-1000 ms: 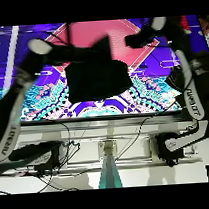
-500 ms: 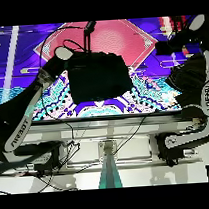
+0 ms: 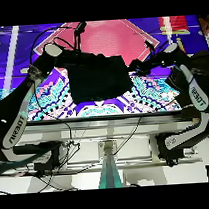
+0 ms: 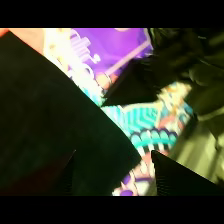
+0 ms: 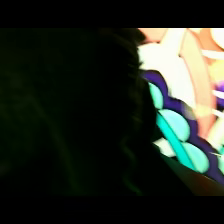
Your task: Fold the clothes and pants, and hang the long-sleeved shirts on hangers.
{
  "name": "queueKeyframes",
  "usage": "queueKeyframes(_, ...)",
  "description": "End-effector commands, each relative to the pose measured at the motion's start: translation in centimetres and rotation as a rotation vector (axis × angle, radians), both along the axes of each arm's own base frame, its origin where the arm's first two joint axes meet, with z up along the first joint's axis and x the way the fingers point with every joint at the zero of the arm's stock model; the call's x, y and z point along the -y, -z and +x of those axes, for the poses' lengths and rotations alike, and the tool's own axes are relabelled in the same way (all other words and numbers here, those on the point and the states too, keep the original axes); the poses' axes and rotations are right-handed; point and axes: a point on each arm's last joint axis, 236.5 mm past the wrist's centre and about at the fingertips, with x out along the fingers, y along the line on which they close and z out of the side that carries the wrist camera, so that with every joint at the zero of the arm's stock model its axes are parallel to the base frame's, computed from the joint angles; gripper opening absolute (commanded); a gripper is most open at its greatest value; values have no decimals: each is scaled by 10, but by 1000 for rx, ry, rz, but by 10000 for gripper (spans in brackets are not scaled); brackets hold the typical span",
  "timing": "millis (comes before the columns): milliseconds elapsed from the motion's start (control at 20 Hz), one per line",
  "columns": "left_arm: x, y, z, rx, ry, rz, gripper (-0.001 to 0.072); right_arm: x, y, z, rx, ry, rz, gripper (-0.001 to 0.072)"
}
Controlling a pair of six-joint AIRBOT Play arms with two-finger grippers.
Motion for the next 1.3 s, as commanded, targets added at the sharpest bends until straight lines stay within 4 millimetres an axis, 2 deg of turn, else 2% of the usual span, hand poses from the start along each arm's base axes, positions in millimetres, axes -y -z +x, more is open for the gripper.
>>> queueKeyframes(0,2,3,-26,-66,90,4,508,-30,0,25,86,18,-11,700)
queueKeyframes(100,2,3,-30,-75,107,5,508,-7,9,34,94,25,-161,700)
queueKeyframes(200,2,3,-31,-76,108,5,507,15,20,32,71,30,-272,700)
queueKeyframes(400,2,3,-31,-77,108,5,506,10,34,12,-23,-12,-253,700)
queueKeyframes(500,2,4,-31,-77,108,6,506,-12,40,-3,-117,-26,-161,700)
queueKeyframes(550,2,4,-31,-77,108,6,505,-30,40,-10,-150,-41,-90,697)
queueKeyframes(700,0,5,-25,-71,92,9,504,-106,13,-17,-125,-118,208,685)
queueKeyframes(750,-2,5,-22,-66,81,11,500,-126,3,-15,-57,-150,263,595)
queueKeyframes(800,-6,6,-17,-60,66,15,427,-141,-5,-12,15,-182,286,345)
queueKeyframes(850,-13,8,-12,-55,53,28,297,-150,-9,-9,48,-193,280,104)
queueKeyframes(900,-23,12,-6,-48,38,48,178,-156,-15,-4,82,-208,271,18)
queueKeyframes(950,-36,16,-1,-42,28,75,28,-156,-22,3,117,-221,260,17)
queueKeyframes(1050,-66,16,3,-39,17,120,28,-143,-44,23,209,-231,221,17)
queueKeyframes(1100,-83,14,6,-19,3,157,28,-130,-60,36,258,-219,198,17)
queueKeyframes(1200,-131,7,18,77,-51,294,28,-91,-92,62,333,-141,136,17)
queueKeyframes(1250,-161,2,23,124,-97,389,28,-63,-109,74,360,-85,96,17)
